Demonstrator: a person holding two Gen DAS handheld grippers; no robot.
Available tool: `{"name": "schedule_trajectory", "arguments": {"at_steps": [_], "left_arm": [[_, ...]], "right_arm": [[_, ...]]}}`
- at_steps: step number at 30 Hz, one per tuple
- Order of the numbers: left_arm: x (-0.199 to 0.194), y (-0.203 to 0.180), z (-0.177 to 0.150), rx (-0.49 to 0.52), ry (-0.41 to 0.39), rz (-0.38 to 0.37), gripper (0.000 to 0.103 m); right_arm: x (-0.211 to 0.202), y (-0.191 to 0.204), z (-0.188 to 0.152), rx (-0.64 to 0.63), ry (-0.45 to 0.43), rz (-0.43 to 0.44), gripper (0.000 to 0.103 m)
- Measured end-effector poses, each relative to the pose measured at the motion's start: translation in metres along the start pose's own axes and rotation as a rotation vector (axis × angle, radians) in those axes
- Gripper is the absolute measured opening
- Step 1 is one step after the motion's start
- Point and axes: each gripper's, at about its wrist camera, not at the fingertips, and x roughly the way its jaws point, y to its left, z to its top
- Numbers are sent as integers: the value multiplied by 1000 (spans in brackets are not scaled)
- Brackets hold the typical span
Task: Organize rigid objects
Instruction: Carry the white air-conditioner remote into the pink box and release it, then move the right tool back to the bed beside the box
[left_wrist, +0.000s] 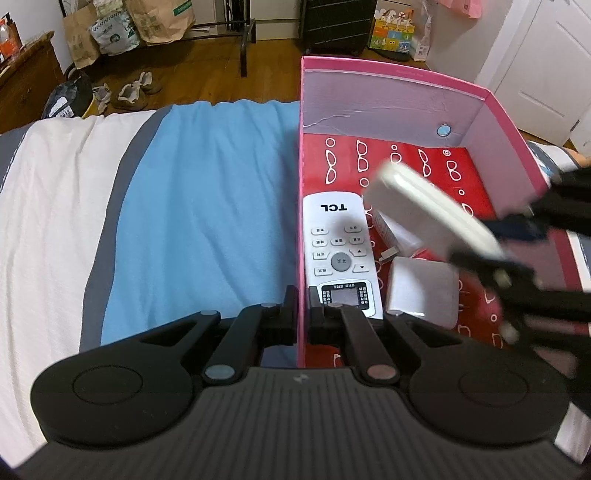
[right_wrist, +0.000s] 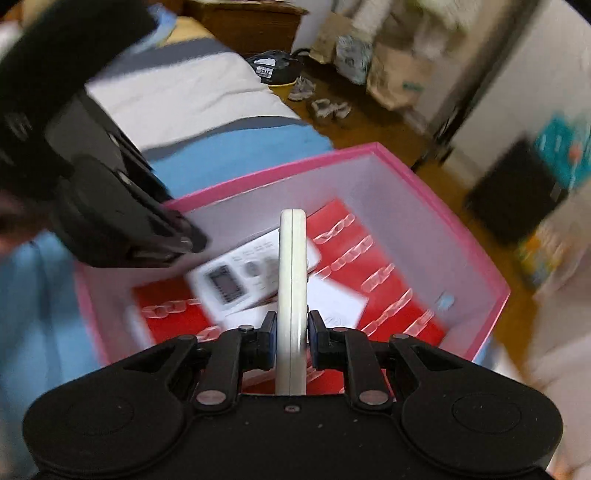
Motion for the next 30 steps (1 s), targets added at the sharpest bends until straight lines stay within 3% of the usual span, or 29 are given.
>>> {"name": "schedule_trajectory", "arguments": {"at_steps": [4, 8, 12, 15, 16, 17, 19, 25, 30], "left_arm": [[1, 3, 0, -15, 4, -13, 3], [1, 6, 1, -19, 0, -24, 4], [2, 7, 1, -23, -3, -30, 4], [2, 8, 0, -24, -3, -33, 4], [2, 8, 0, -27, -3, -35, 4], [1, 9, 1, -34, -4, -35, 4], [1, 7, 0, -34, -9, -29, 4], [1, 8, 1, -34, -7, -34, 4], [1, 8, 0, -31, -9, -33, 4]], "right_arm": [[16, 0, -2, 0, 24, -35, 19], [14, 0, -5, 64, 22, 52, 23], [23, -7, -2, 128, 32, 83, 23], [27, -16, -1, 212, 11, 151, 30], [31, -18, 0, 245, 17, 180, 43], [32, -21, -1, 279, 23, 213, 49], [29, -27, -6, 346, 25, 265, 49], [-13, -51, -33, 484, -87, 331, 50], [-59, -72, -71, 558, -214, 307, 55]]}}
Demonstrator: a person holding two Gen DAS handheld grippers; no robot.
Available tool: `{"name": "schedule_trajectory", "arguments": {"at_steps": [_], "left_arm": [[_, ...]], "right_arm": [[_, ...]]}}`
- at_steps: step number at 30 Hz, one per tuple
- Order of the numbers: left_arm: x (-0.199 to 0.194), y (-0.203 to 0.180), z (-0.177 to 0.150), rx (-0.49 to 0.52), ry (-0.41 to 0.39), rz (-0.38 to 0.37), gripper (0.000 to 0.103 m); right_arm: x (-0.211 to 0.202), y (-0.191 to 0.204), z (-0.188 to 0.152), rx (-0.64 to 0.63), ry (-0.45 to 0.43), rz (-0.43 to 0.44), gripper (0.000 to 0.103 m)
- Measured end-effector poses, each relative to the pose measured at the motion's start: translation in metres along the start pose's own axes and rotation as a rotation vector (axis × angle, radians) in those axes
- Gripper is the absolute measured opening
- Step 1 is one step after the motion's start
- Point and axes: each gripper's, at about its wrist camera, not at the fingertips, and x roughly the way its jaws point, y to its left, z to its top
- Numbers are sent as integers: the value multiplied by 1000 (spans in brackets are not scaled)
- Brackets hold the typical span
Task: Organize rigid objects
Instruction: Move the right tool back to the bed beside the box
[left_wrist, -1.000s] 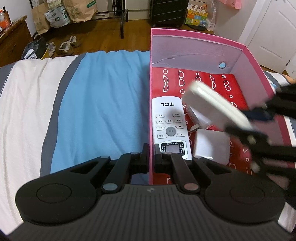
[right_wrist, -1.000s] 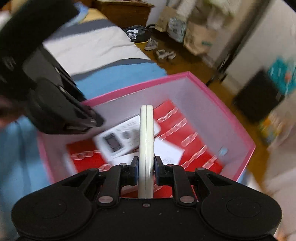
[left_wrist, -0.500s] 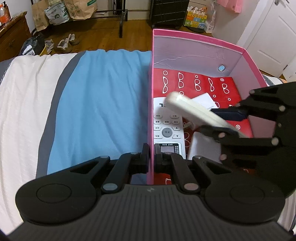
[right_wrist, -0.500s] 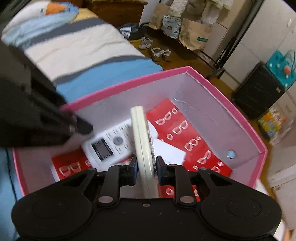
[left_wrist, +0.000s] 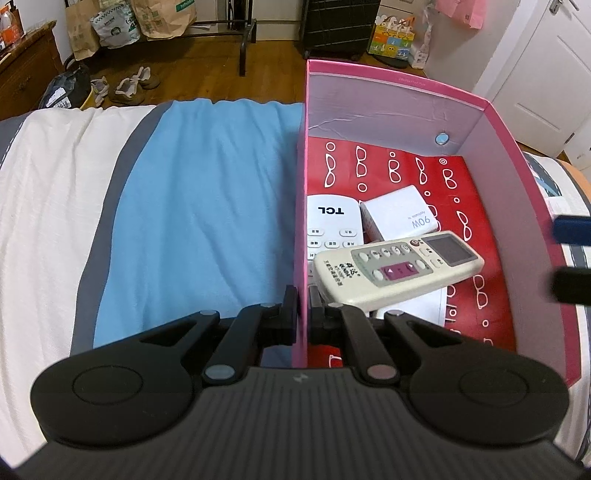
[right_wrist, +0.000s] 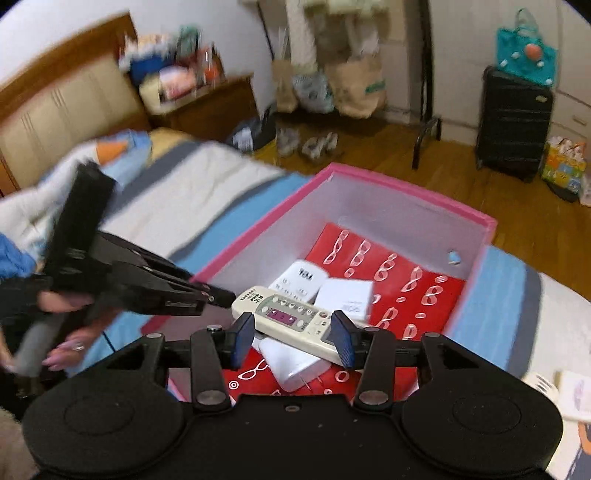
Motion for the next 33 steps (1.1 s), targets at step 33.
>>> {"name": "schedule_trajectory", "arguments": {"at_steps": [33], "left_arm": [[1, -6, 2, -2, 6, 40, 4]], "right_arm": [[19, -115, -77, 159, 93, -174, 29]]}}
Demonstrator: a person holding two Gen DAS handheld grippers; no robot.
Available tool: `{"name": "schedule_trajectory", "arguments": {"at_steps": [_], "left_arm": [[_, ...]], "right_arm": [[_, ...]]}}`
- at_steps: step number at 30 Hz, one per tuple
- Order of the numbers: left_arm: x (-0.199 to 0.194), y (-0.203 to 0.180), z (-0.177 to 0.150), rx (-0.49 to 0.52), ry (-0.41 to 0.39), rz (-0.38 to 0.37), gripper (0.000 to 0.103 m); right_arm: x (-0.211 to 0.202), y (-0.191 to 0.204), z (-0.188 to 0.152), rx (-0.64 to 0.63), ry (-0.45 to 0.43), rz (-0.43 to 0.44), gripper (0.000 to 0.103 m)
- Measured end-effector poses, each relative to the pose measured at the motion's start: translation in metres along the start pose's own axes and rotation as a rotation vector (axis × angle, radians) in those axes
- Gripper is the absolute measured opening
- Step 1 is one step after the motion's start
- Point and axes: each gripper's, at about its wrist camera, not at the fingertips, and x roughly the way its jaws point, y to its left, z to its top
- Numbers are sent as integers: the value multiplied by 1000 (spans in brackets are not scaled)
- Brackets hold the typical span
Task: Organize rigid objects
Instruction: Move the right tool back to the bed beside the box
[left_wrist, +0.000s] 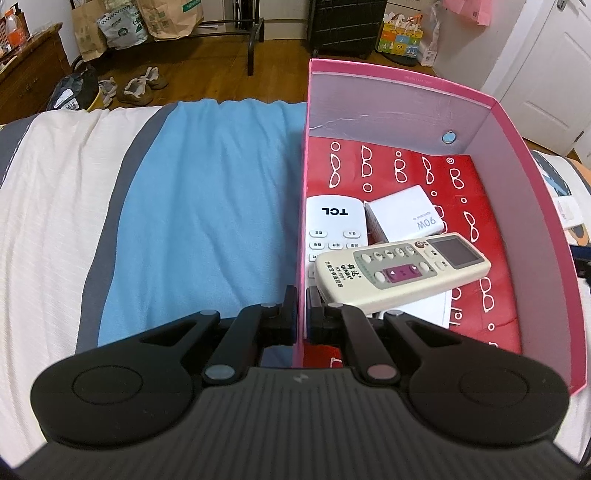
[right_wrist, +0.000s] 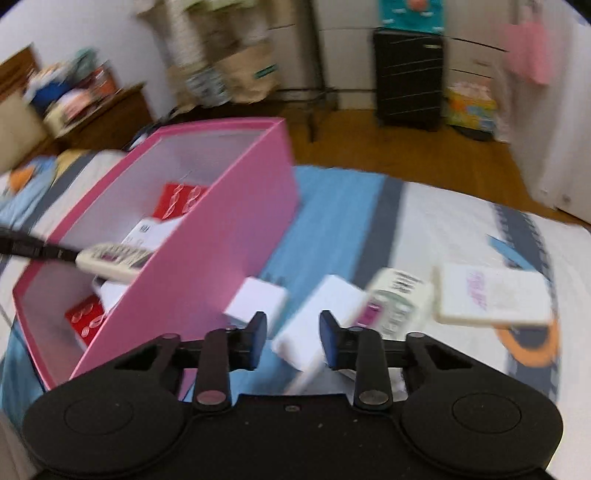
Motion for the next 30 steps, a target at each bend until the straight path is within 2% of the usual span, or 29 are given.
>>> {"name": "schedule_trajectory", "arguments": {"at_steps": [3, 4, 5, 7, 9, 10, 14, 22, 24, 26, 28, 30], "left_arm": [[0, 0, 0, 0, 1, 1, 4], [0, -1, 0, 0, 2, 1, 4], [0, -1, 0, 1, 2, 3, 4], [0, -1, 0, 6, -1, 4, 4], [2, 0, -1, 7, -1, 4, 4], [3, 0, -1, 2, 3, 2, 4], [5, 0, -2, -1, 11, 6, 4], [3, -2, 0, -7, 8, 11, 4], [2, -3, 0, -9, 7, 14, 4], [2, -4, 0, -6, 6, 16, 4], [2, -3, 0, -6, 5, 17, 4], [2, -3, 0, -6, 6, 17, 4]], "right_arm": [[23, 3, 1, -59, 75, -43, 28], [29, 3, 1, -75, 107, -80, 22], [32, 1, 0, -83, 134, -101, 21], [31, -5, 1, -55, 150, -121, 23], [27, -17, 5, 33, 173, -98, 26], [27, -21, 6, 61, 172, -87, 28], [33, -27, 3, 107, 150, -72, 47], [47, -34, 6, 123, 56, -55, 51], [46, -31, 6, 86, 47, -67, 50], [36, -25, 4, 38, 8, -107, 29], [21, -20, 4, -4, -26, -91, 17], [12, -20, 5, -24, -12, -63, 14]]}}
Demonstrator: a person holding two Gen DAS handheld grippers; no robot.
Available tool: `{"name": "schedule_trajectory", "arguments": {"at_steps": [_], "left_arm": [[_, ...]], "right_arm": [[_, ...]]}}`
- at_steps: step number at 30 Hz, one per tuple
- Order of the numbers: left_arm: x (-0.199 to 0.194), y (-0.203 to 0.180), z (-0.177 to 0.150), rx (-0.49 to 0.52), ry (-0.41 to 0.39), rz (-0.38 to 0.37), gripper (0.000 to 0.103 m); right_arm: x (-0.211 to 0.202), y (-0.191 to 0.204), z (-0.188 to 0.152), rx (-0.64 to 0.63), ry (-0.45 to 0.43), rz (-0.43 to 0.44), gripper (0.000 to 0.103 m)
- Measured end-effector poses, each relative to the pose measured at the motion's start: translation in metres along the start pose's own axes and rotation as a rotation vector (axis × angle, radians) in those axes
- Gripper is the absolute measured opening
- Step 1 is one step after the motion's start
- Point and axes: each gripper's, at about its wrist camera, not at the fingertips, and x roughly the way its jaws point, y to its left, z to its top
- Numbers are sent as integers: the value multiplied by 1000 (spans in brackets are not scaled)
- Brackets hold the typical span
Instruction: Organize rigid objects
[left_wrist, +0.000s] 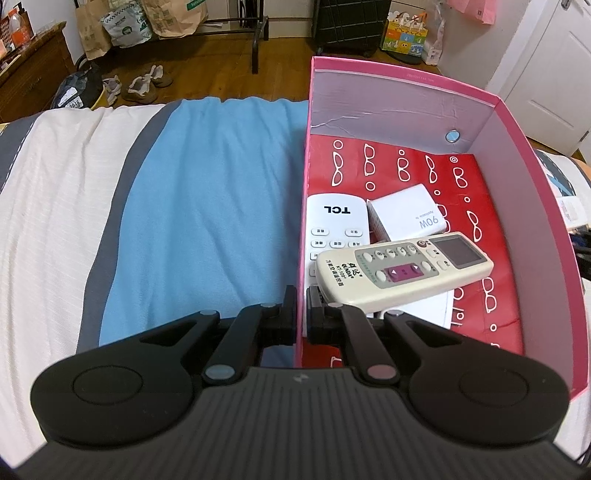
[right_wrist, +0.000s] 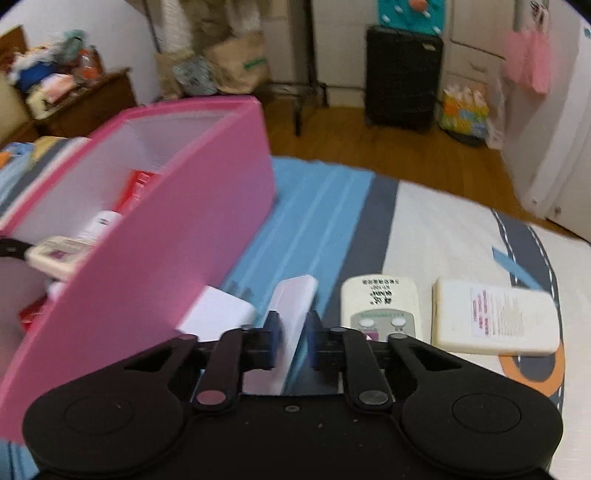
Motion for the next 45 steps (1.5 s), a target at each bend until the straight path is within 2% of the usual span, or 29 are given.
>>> {"name": "schedule_trajectory", "arguments": {"at_steps": [2, 8, 14, 19, 23, 25, 28, 31, 33, 36, 40, 42, 45], "left_arm": [[0, 0, 0, -1, 0, -1, 4], [0, 0, 0, -3, 0, -2, 4], [1, 1, 0, -11, 1, -4, 4], [3, 2, 0, -16, 8, -9, 4], [3, 2, 1, -18, 6, -11, 4], [3, 1, 1, -18, 3, -10, 4], [2, 2, 1, -19, -2, -10, 4], [2, 2, 1, -19, -2, -9, 4], [1, 2, 0, -18, -2, -9, 4], [1, 2, 0, -13, -1, -7, 4], [0, 2, 1, -13, -1, -8, 4], [1, 3, 0, -18, -1, -12, 4], [2, 5, 0, -25, 7, -20, 4]], "right_arm": [[-2, 1, -2, -11, 40, 20, 12], [-9, 0, -8, 7, 49, 50, 11], [2, 15, -16, -34, 131, 59, 11], [-10, 16, -14, -9, 55, -15, 7], [-48, 25, -10, -33, -56, -67, 7], [-67, 34, -8, -39, -118, -46, 7], [-96, 62, 3, -114, -205, 7, 7], [-114, 96, 19, -227, -221, 121, 7], [-111, 120, 29, -332, -184, 179, 7], [-85, 152, 33, -485, -83, 254, 7], [-41, 176, 35, -602, 81, 273, 7], [-24, 176, 35, -671, 120, 306, 7], [-4, 174, 40, -797, 176, 255, 7]]}}
